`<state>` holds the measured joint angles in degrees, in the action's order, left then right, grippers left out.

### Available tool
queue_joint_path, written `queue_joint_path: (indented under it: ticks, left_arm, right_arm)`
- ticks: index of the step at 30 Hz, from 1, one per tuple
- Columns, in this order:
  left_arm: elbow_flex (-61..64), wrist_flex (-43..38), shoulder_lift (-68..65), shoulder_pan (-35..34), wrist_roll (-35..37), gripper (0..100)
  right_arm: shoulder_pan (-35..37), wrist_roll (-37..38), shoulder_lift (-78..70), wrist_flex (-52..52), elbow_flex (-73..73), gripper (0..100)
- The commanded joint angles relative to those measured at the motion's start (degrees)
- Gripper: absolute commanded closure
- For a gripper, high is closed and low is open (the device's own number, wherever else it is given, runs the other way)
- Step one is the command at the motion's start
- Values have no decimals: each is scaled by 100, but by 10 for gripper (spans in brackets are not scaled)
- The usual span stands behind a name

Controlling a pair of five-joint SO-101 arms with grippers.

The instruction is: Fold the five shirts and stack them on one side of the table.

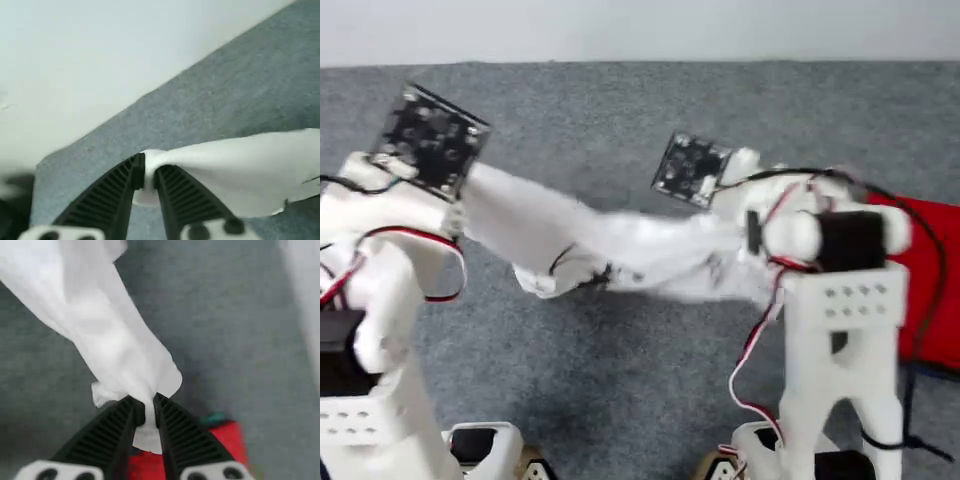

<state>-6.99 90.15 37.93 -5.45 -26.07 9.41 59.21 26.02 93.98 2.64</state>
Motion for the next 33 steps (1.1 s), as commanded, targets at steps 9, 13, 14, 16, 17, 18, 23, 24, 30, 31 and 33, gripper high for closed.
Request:
queue_joint_path:
  ticks: [9, 13, 14, 16, 17, 18, 23, 24, 30, 31, 33]
  left_arm:
    - [1358, -35, 114, 176, 18, 986]
    - [1938, -193, 123, 149, 18, 986]
    - [2044, -264, 123, 141, 18, 986]
    - [2132, -316, 123, 141, 18, 986]
    - [2132, -325, 123, 149, 18, 986]
    - [2132, -360, 123, 167, 26, 986]
    - [2132, -475, 123, 158, 26, 986]
    - [2132, -475, 123, 158, 26, 986]
    - [2105, -475, 123, 176, 18, 986]
    - [2070, -475, 123, 167, 18, 986]
    - [1956, -448, 123, 149, 18, 986]
  right_arm:
    - [673, -536, 136, -1842, 3411, 977]
    - [673, -545, 136, -2185, 3807, 887]
    - [673, -545, 136, -2185, 3815, 879]
    - [690, -527, 136, -2193, 3807, 899]
    - [699, -519, 136, -2202, 3807, 914]
    - [699, -519, 136, -2202, 3807, 926]
    - [664, -413, 207, -1991, 3534, 965]
    - [646, -352, 207, -1859, 3341, 976]
    - [312, -185, 207, -1218, 1960, 987]
    - [251, -114, 207, -1103, 1679, 987]
    - [84, -26, 207, -901, 1125, 987]
